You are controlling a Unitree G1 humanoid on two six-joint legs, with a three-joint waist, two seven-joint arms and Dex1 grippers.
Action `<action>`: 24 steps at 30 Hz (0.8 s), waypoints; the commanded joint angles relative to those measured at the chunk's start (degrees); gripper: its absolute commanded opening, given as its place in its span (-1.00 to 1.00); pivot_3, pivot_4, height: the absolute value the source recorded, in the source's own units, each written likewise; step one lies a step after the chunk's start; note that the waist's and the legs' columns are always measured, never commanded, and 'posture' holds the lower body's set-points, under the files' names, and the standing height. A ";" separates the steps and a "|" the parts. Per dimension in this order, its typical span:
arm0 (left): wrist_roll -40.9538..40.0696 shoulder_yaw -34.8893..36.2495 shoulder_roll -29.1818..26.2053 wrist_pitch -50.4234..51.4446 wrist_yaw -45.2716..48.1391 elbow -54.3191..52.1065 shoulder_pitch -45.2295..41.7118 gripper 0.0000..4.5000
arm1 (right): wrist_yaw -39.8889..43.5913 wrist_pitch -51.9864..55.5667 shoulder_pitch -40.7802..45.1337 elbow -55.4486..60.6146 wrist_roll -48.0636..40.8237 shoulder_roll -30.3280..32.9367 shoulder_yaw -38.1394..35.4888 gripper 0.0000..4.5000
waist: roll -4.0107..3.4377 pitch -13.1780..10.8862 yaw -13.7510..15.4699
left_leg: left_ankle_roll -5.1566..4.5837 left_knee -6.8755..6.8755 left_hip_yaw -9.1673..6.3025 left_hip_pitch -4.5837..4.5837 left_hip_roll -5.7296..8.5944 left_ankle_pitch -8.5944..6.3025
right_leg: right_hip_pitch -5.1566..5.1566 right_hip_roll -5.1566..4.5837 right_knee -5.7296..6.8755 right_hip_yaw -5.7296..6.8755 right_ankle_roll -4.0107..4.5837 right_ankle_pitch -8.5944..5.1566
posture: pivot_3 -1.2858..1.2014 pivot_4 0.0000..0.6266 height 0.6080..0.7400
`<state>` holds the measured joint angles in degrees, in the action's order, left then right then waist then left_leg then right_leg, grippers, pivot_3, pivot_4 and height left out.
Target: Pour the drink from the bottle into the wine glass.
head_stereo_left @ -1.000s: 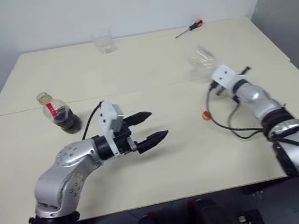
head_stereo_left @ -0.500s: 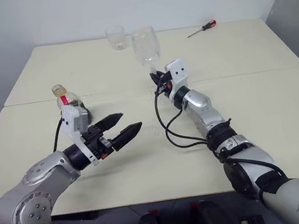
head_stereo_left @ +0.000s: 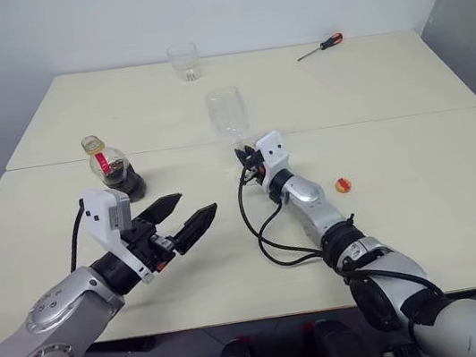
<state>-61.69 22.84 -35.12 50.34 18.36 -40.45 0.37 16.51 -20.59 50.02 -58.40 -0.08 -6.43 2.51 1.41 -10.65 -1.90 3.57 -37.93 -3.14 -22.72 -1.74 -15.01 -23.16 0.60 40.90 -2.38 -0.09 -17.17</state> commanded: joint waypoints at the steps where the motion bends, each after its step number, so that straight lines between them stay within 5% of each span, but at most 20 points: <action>1: -1.38 1.78 -1.21 -1.90 -0.08 -1.97 0.46 1.00 | 0.26 3.15 -3.30 1.92 1.86 1.83 1.39 -0.93 | 0.01 0.02 0.01 | 0.00 0.00 -0.01 0.01 0.00 0.00 | 0.01 0.00 0.00 0.00 0.00 0.00 | 0.03 -0.52 1.00; 12: 0.23 5.14 -2.99 -5.20 0.49 -0.66 4.32 1.00 | 3.87 17.45 -13.72 25.11 1.77 8.14 4.28 -0.93 | 0.05 0.11 0.50 | 0.00 -0.01 -0.10 0.00 0.03 0.00 | 0.09 -0.08 -0.05 0.06 -0.02 -0.02 | 0.03 -0.52 1.00; 23: 1.56 2.74 -3.19 -6.19 0.73 0.85 1.99 1.00 | 4.11 22.41 -11.42 26.27 -0.72 6.51 3.26 -0.93 | 0.06 0.12 0.23 | -0.01 0.02 -0.04 0.02 0.05 -0.01 | 0.08 -0.01 -0.05 0.03 -0.02 -0.02 | 0.03 -0.52 1.00; 24: 1.69 2.54 -3.19 -6.22 0.88 0.98 1.75 1.00 | 4.05 22.68 -11.08 26.11 -1.22 6.40 2.76 -0.77 | 0.06 0.12 0.17 | -0.01 0.03 -0.03 0.02 0.05 -0.01 | 0.07 0.01 -0.05 0.02 -0.01 -0.02 | 0.03 -0.52 1.00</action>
<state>-60.28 25.31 -37.54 45.61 18.51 -39.34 2.87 20.47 0.60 38.63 -31.23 -0.38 -0.14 6.43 1.47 -10.53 -1.72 3.56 -37.90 -3.17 -22.69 -1.69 -15.01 -23.09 0.63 40.84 -2.37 -0.10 -17.18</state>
